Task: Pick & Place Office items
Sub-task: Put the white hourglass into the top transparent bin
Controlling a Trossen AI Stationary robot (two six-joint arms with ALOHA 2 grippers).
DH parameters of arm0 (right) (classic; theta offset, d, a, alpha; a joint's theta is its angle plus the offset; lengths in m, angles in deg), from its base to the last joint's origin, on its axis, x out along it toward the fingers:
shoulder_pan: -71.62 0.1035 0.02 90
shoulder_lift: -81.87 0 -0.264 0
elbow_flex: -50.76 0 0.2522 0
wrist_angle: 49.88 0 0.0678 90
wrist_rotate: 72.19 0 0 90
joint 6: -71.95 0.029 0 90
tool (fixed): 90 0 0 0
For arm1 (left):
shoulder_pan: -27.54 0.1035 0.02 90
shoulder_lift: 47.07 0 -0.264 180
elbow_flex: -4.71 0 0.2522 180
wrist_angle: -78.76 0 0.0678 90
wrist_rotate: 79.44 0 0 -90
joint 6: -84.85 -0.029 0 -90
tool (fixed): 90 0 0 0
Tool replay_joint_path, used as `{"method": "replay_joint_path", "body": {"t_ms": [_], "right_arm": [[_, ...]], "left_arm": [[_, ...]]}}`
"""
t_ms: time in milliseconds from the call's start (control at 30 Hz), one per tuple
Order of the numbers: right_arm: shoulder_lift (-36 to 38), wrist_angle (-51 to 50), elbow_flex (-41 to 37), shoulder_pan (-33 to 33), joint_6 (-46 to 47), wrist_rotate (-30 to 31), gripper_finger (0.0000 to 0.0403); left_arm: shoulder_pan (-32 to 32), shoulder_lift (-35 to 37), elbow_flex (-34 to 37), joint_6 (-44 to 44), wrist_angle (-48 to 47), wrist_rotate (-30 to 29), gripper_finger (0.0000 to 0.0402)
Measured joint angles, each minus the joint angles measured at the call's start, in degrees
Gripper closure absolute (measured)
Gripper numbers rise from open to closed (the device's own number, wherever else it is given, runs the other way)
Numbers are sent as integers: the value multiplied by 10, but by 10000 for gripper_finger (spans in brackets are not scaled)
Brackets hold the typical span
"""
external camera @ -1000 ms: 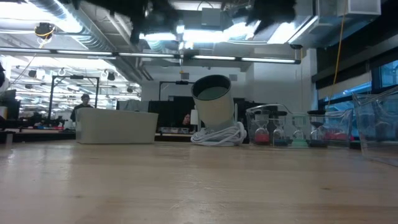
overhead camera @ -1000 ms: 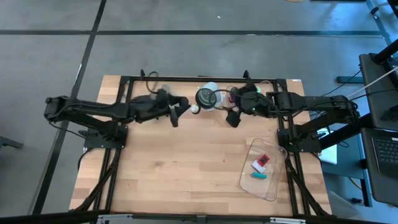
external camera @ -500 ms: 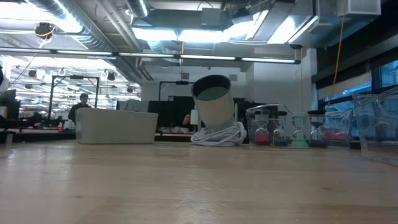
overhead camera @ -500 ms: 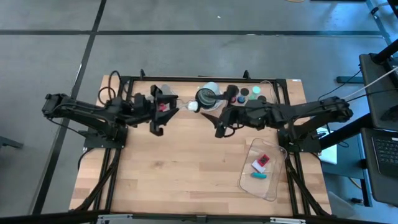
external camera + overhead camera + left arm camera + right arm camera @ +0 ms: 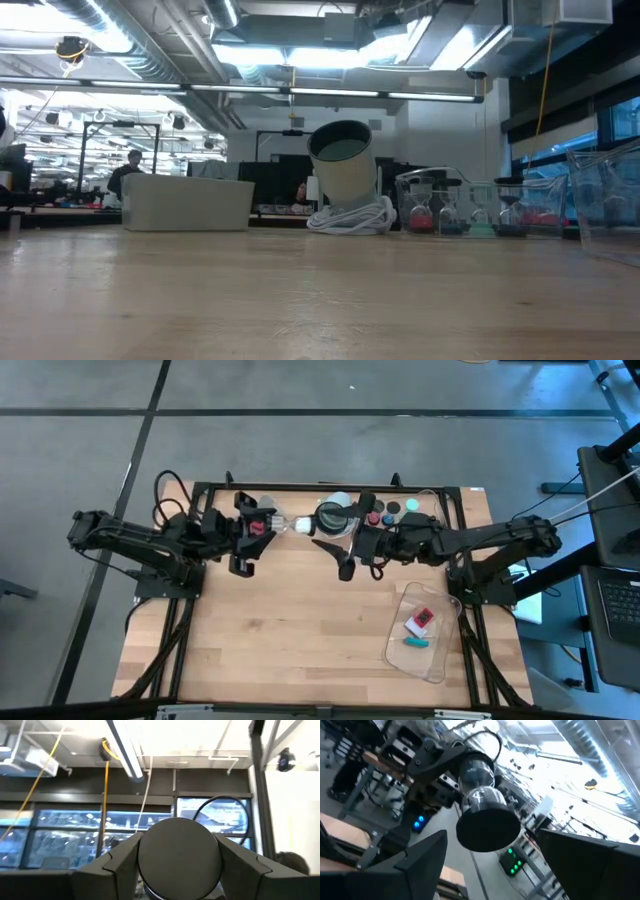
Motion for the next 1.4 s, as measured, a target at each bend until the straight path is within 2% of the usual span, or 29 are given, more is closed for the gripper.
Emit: {"method": "replay_joint_path", "body": {"t_ms": [267,400,867,1200,1400], "right_arm": [[-6,58,0,-12,33,-88,87],[-18,101,0,-20,48,-91,87],[-31,111,0,-33,112,-119,87],[-31,121,0,-53,236,-124,87],[-45,136,0,-65,275,-161,87]], "left_arm": [[1,-2,0,0,12,24,187],[1,-6,0,-9,17,36,187],[1,-14,0,-19,42,37,187],[2,-15,0,-35,43,34,187],[2,-29,0,-41,59,35,187]]}}
